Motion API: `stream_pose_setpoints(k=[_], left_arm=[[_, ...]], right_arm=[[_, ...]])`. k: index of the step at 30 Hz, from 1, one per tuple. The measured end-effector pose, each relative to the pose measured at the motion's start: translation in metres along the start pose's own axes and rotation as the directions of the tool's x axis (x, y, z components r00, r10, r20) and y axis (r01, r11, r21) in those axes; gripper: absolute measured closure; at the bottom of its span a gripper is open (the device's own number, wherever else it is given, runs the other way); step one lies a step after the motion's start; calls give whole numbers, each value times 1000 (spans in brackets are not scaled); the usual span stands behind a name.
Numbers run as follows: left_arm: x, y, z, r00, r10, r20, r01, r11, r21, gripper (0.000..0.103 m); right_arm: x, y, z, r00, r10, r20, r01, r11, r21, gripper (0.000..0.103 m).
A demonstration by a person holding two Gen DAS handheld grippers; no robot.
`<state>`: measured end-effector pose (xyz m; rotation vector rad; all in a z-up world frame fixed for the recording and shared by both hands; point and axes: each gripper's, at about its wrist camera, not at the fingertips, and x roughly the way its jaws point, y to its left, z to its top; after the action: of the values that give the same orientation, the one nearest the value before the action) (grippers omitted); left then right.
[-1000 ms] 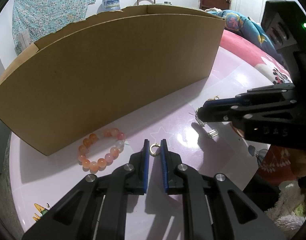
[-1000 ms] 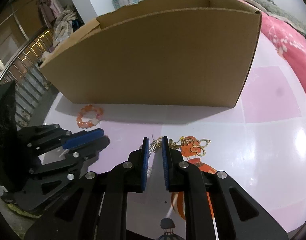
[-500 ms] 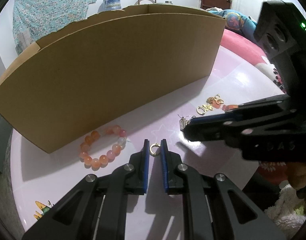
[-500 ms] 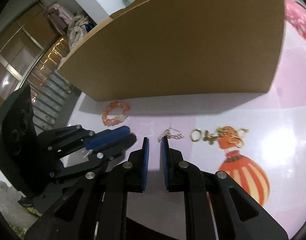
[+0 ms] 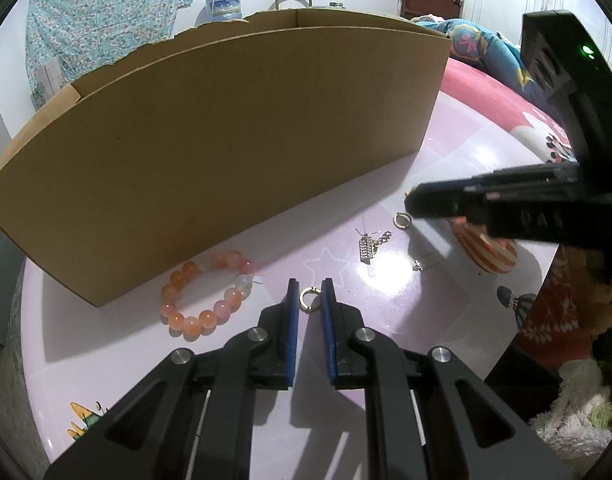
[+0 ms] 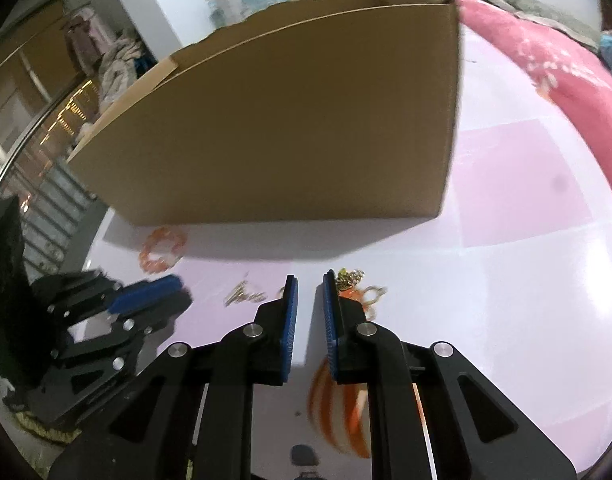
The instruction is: Organize jewelry
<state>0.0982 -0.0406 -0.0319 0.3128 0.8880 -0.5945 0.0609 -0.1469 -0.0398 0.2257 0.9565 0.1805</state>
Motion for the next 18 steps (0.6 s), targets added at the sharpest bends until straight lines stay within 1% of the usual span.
stream_pose_setpoints(k=[1, 2, 5, 6, 8, 13, 18], left_arm=[[0, 0, 0, 1000, 0, 0, 0, 1000, 1, 92], [0, 0, 0, 1000, -1, -1, 1, 1000, -1, 92], [1, 0, 1, 1000, 0, -1, 0, 1000, 0, 92], [1, -1, 1, 1000, 0, -1, 0, 1000, 0, 92], [1, -2, 1, 1000, 1, -1, -1, 1000, -1, 92], [1, -1, 1, 1000, -1, -1, 1, 1000, 0, 92], [1, -1, 1, 1000, 0, 0, 0, 1000, 0, 92]], right_arm=[[-1, -1, 0, 1000, 2, 2, -2, 1000, 4, 87], [-2, 0, 0, 1000, 7, 4, -7, 1000, 1, 87], [-4, 11, -3, 1000, 14, 8, -14, 999, -47, 86], [-4, 18, -5, 1000, 9, 7, -8, 997, -79, 85], [-1, 27, -9, 1000, -26, 5, 27, 990, -137, 82], [8, 39, -11, 998, -68, 7, 68, 976, -208, 82], [12, 54, -13, 992, -124, 18, 124, 950, -285, 83]])
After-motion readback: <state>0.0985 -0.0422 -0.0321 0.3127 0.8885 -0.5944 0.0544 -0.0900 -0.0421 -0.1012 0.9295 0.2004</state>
